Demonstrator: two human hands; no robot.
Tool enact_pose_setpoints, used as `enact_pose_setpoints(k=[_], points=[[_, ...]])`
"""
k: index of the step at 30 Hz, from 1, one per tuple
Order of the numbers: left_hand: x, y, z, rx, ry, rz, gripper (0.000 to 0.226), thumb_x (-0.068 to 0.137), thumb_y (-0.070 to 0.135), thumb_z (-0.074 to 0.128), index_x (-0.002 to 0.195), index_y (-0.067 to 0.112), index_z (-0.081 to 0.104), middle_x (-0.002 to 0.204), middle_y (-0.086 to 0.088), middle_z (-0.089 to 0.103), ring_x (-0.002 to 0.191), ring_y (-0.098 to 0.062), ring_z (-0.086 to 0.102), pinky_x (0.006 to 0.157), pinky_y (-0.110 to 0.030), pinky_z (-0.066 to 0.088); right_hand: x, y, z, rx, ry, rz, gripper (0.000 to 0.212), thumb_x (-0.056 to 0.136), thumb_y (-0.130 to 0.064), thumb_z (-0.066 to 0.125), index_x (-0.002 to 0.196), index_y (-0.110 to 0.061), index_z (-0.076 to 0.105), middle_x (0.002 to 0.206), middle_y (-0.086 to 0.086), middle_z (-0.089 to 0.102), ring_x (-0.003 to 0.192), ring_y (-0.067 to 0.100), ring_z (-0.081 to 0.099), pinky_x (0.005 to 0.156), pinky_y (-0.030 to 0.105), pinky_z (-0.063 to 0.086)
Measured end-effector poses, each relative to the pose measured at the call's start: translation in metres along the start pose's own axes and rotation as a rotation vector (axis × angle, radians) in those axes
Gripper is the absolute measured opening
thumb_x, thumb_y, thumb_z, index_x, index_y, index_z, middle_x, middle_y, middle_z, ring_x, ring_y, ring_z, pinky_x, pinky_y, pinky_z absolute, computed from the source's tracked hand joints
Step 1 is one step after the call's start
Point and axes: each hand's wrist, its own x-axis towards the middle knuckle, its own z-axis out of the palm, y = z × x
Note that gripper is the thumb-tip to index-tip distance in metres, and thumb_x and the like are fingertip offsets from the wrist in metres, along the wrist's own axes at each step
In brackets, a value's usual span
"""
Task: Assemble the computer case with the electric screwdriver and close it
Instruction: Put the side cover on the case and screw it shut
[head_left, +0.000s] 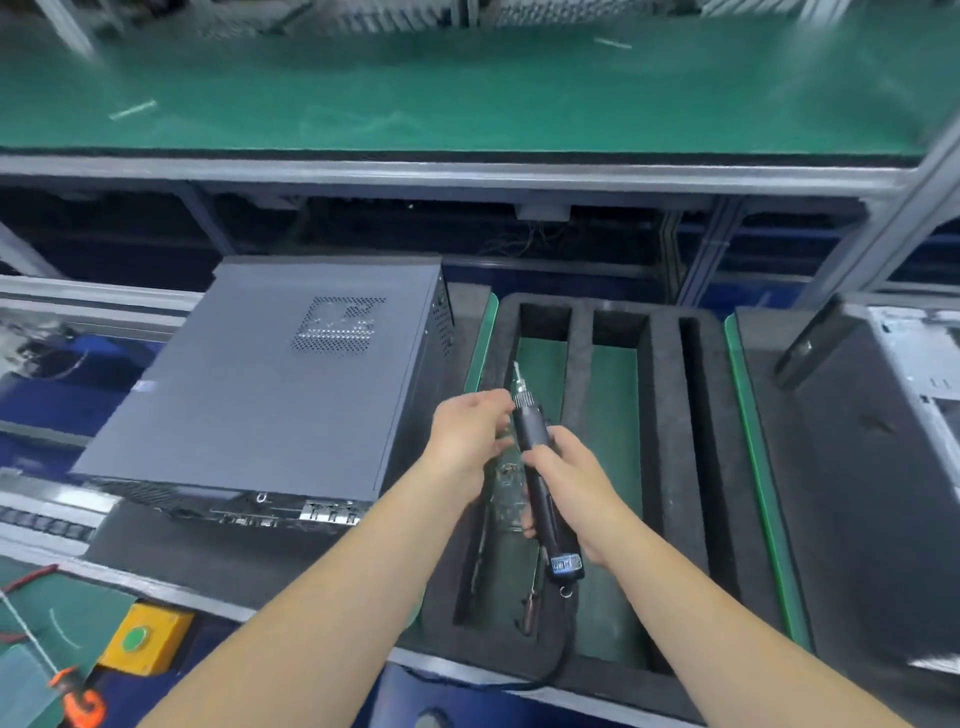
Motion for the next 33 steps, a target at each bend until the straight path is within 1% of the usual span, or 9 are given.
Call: enact_pose_setpoints(k=[3, 4, 7, 8, 12, 17, 23, 29, 33], points=[[0.001, 0.037, 0.002, -0.255, 0.069, -0.001, 0.008, 0.088, 0.012, 0.073, 0.08, 0.011, 0.073, 0.073, -0.004, 0.067, 0.065, -0.014, 0.061, 0.064, -0.03, 0.055, -0.013, -0.039, 0.015, -0.058, -0.044, -0.098, 0.012, 0.092, -0.025, 0.056, 0.105, -0.027, 0.056, 0.071, 0.013, 0.057, 0.05, 0.031, 0.06, 0.049, 0.039, 0.055], [0.0, 0.047, 0.0, -0.315, 0.054, -0.004, 0.009, 0.089, 0.014, 0.074, 0.081, 0.011, 0.073, 0.072, -0.002, 0.067, 0.067, -0.015, 0.06, 0.067, -0.031, 0.058, -0.017, -0.049, 0.019, -0.088, -0.057, -0.121, 0.011, 0.094, -0.023, 0.055, 0.105, -0.027, 0.056, 0.073, 0.013, 0.057, 0.05, 0.031, 0.061, 0.048, 0.038, 0.054], [-0.007, 0.068, -0.012, -0.498, -0.057, -0.018, 0.017, 0.094, 0.025, 0.073, 0.098, 0.008, 0.071, 0.087, -0.005, 0.068, 0.087, -0.026, 0.061, 0.097, -0.052, 0.055, -0.029, -0.069, 0.033, -0.159, -0.105, -0.17, 0.012, 0.094, -0.021, 0.056, 0.104, -0.028, 0.057, 0.081, 0.017, 0.057, 0.051, 0.032, 0.061, 0.05, 0.042, 0.058], [-0.011, 0.073, -0.017, -0.525, -0.083, -0.018, 0.018, 0.095, 0.027, 0.072, 0.099, 0.009, 0.07, 0.091, -0.005, 0.065, 0.09, -0.028, 0.06, 0.1, -0.055, 0.052, -0.032, -0.072, 0.038, -0.185, -0.113, -0.189, 0.013, 0.093, -0.021, 0.056, 0.104, -0.029, 0.057, 0.084, 0.016, 0.056, 0.051, 0.032, 0.061, 0.05, 0.042, 0.058], [-0.026, 0.086, -0.044, -0.672, -0.134, 0.026, 0.017, 0.098, 0.027, 0.068, 0.092, 0.012, 0.065, 0.084, 0.002, 0.063, 0.071, -0.013, 0.065, 0.082, -0.036, 0.057, -0.04, -0.074, 0.061, -0.296, -0.13, -0.272, 0.014, 0.089, -0.027, 0.057, 0.092, -0.04, 0.058, 0.075, 0.007, 0.053, 0.05, 0.03, 0.058, 0.046, 0.036, 0.054], [-0.042, 0.091, -0.092, -0.722, -0.165, 0.072, 0.018, 0.1, 0.024, 0.065, 0.089, 0.01, 0.062, 0.077, 0.002, 0.062, 0.071, -0.009, 0.063, 0.077, -0.035, 0.062, -0.052, -0.072, 0.103, -0.346, -0.143, -0.329, 0.01, 0.088, -0.029, 0.058, 0.094, -0.037, 0.058, 0.064, -0.005, 0.052, 0.045, 0.032, 0.061, 0.043, 0.032, 0.051], [-0.055, 0.091, -0.171, -0.775, -0.203, 0.124, 0.017, 0.1, 0.019, 0.064, 0.086, 0.008, 0.062, 0.076, -0.001, 0.065, 0.066, -0.011, 0.068, 0.082, -0.043, 0.061, -0.068, -0.067, 0.178, -0.402, -0.143, -0.381, 0.015, 0.087, -0.028, 0.058, 0.091, -0.042, 0.059, 0.07, 0.004, 0.054, 0.044, 0.027, 0.058, 0.041, 0.03, 0.05], [-0.049, 0.087, -0.297, -0.773, -0.194, 0.187, 0.018, 0.1, 0.013, 0.059, 0.083, 0.009, 0.056, 0.069, -0.001, 0.062, 0.063, -0.009, 0.066, 0.087, -0.049, 0.06, -0.079, -0.043, 0.3, -0.533, -0.118, -0.365, 0.017, 0.082, -0.037, 0.056, 0.096, -0.047, 0.055, 0.065, -0.005, 0.064, 0.045, 0.032, 0.067, 0.043, 0.032, 0.052], [-0.042, 0.072, -0.382, -0.71, -0.074, 0.175, 0.016, 0.093, 0.008, 0.061, 0.078, 0.005, 0.058, 0.067, -0.004, 0.06, 0.057, -0.013, 0.066, 0.086, -0.049, 0.06, -0.089, -0.014, 0.387, -0.579, -0.081, -0.338, 0.017, 0.078, -0.039, 0.057, 0.095, -0.042, 0.056, 0.073, 0.003, 0.067, 0.045, 0.03, 0.068, 0.043, 0.035, 0.054]])
